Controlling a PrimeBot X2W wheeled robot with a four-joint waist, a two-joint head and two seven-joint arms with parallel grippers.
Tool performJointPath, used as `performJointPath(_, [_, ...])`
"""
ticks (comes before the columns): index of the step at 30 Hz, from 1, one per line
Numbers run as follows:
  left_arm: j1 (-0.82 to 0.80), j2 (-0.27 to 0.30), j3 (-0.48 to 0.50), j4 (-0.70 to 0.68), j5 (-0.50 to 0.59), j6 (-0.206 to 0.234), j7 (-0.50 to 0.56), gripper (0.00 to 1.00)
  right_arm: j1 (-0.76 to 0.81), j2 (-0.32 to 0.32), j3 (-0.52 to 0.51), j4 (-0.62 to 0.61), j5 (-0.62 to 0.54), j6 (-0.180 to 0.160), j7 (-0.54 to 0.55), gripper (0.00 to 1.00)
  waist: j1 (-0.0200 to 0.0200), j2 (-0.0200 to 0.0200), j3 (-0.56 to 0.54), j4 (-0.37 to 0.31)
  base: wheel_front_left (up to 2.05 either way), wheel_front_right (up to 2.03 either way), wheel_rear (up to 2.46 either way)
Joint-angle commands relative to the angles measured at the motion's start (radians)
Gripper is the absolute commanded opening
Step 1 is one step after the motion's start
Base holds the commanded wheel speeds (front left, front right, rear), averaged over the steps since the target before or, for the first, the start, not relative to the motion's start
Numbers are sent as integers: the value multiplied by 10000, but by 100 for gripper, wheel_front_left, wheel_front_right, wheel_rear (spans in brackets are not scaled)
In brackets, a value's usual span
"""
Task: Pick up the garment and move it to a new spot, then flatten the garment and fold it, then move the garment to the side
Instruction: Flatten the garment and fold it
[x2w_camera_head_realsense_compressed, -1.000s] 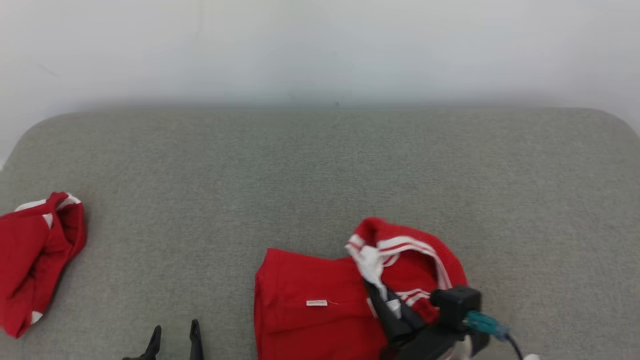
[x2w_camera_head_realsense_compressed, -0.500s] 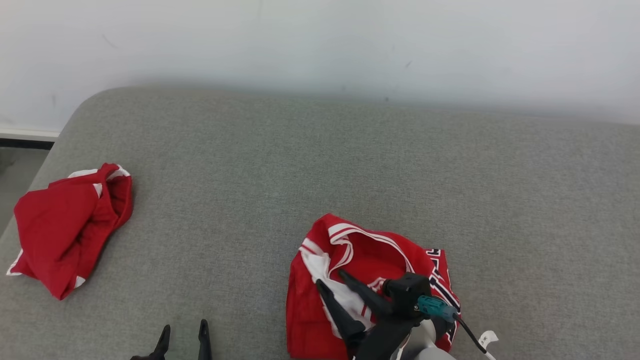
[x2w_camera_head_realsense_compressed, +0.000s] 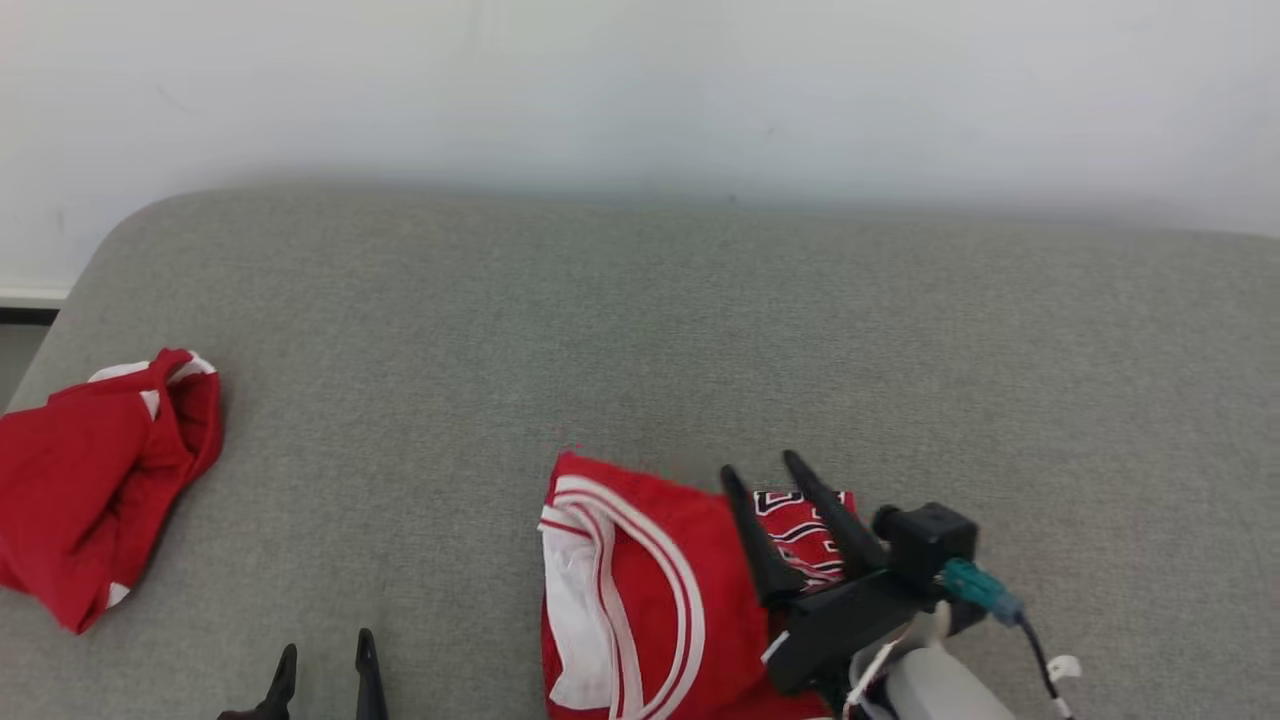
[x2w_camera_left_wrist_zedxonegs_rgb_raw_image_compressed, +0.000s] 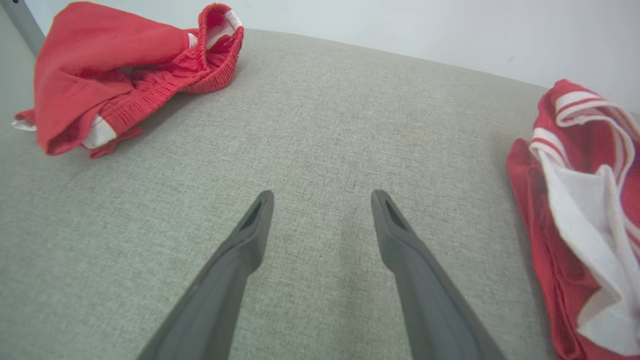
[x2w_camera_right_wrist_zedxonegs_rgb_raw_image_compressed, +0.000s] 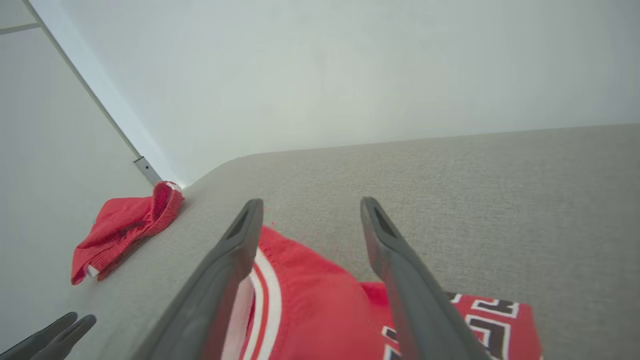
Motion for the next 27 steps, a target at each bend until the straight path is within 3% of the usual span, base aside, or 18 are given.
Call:
performJointPath(1, [77, 3, 97, -56, 75, -1, -30, 100, 257, 17, -434, -113, -232, -25, -75, 100, -1, -1, -80, -270, 0, 0, 0])
performJointPath(13, [269, 3, 471, -247, 326, -50, -30, 100, 1762, 22, -3546, -1340, -1939, -25, -93, 100, -1, -1, -392, -923, 0, 0, 0])
performJointPath(27, [430, 3, 613, -361, 443, -84, -30, 100, 2625, 20, -3770, -1641, -2232, -25, -81, 100, -1, -1, -451, -1133, 0, 0, 0])
